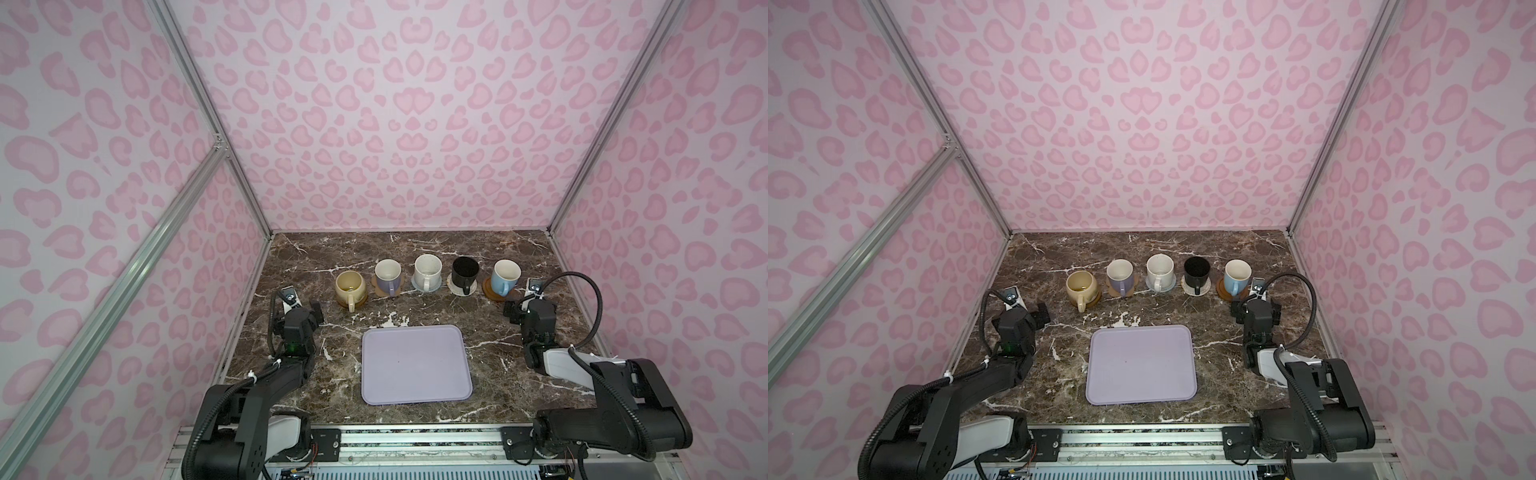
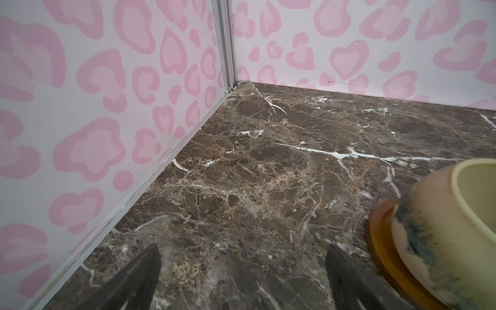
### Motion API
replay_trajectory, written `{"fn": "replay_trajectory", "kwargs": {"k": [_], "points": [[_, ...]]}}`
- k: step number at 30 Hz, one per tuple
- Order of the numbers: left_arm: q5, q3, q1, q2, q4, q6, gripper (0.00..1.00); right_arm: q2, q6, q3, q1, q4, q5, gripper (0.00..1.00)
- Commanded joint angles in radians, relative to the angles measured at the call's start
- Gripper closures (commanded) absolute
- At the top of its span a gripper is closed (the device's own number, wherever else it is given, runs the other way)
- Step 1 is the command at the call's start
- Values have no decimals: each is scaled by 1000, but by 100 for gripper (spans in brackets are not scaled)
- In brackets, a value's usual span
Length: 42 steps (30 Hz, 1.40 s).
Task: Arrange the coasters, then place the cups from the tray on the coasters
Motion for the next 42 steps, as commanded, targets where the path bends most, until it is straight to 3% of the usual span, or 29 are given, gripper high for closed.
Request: {"fn": "replay_trajectory", "kwargs": {"k": [1, 3, 9, 13, 15, 28, 42], "points": [[136, -18, 68, 40, 191, -48, 3, 37, 12, -22, -8, 172, -21, 5], [195, -37, 123, 98, 290, -86, 3, 66, 5, -21, -7, 194, -40, 6], [225, 32, 111, 115, 179, -54, 3, 182, 7, 5, -6, 271, -37, 4], [325, 56, 104, 207, 232, -7, 3, 148, 14, 38, -10, 147, -40, 1], [337, 44, 104, 195, 232, -2, 3, 163, 16, 24, -12, 200, -40, 1], [279, 62, 61, 203, 212, 36, 3, 153, 14, 33, -13, 165, -41, 1], [302, 66, 68, 204, 205, 34, 3, 154, 14, 33, -12, 165, -41, 1]]}}
